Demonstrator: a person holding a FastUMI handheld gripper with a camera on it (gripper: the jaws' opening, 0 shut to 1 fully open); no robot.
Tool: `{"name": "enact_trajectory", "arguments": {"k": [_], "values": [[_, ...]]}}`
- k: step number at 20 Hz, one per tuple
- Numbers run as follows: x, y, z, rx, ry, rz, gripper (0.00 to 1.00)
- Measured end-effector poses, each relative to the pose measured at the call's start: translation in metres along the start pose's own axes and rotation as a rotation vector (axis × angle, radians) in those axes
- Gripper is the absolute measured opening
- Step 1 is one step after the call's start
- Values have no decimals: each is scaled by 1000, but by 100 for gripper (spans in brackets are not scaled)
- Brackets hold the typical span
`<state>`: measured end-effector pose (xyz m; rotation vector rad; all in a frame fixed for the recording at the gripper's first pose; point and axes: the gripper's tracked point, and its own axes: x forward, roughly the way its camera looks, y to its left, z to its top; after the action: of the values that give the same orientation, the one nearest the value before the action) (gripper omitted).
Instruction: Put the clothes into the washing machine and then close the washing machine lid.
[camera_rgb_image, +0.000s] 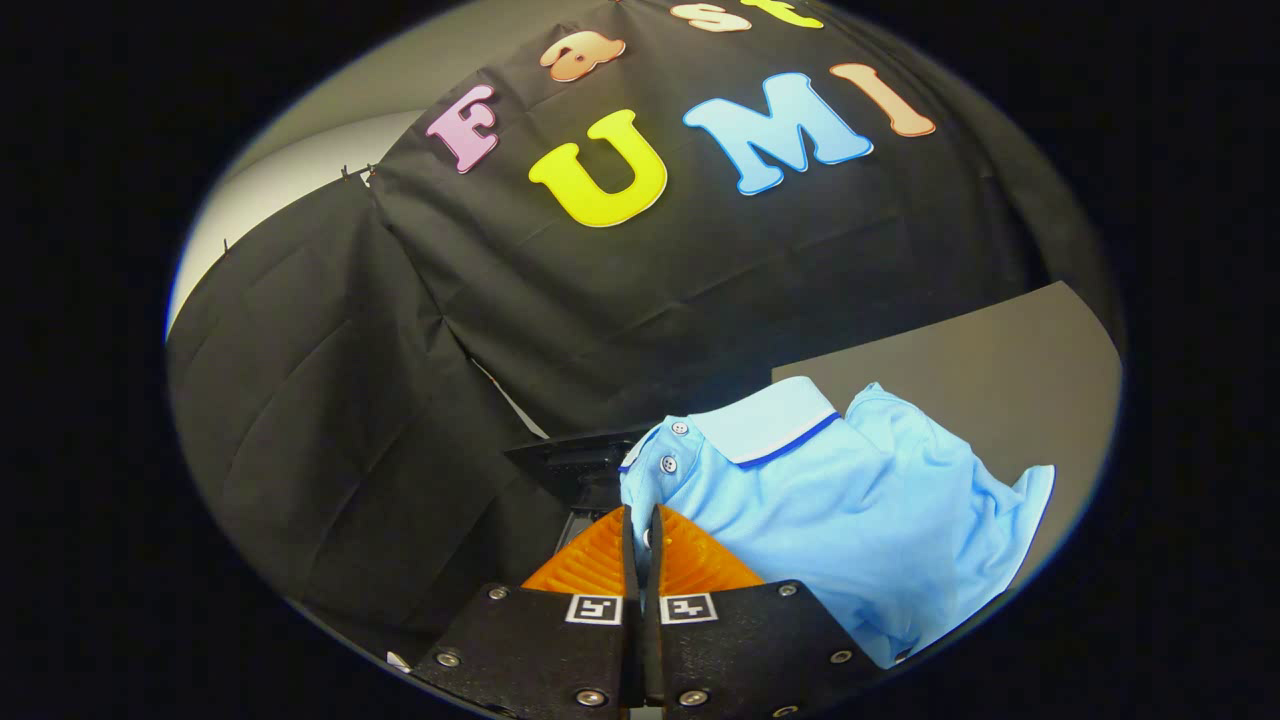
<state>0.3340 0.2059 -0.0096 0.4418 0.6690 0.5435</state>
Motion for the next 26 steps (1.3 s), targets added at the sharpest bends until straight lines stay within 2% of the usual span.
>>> {"name": "enact_trajectory", "arguments": {"k": [16, 26], "values": [[76, 95, -69, -25, 83, 66, 0], [142, 111, -123, -55, 151, 35, 0]]}}
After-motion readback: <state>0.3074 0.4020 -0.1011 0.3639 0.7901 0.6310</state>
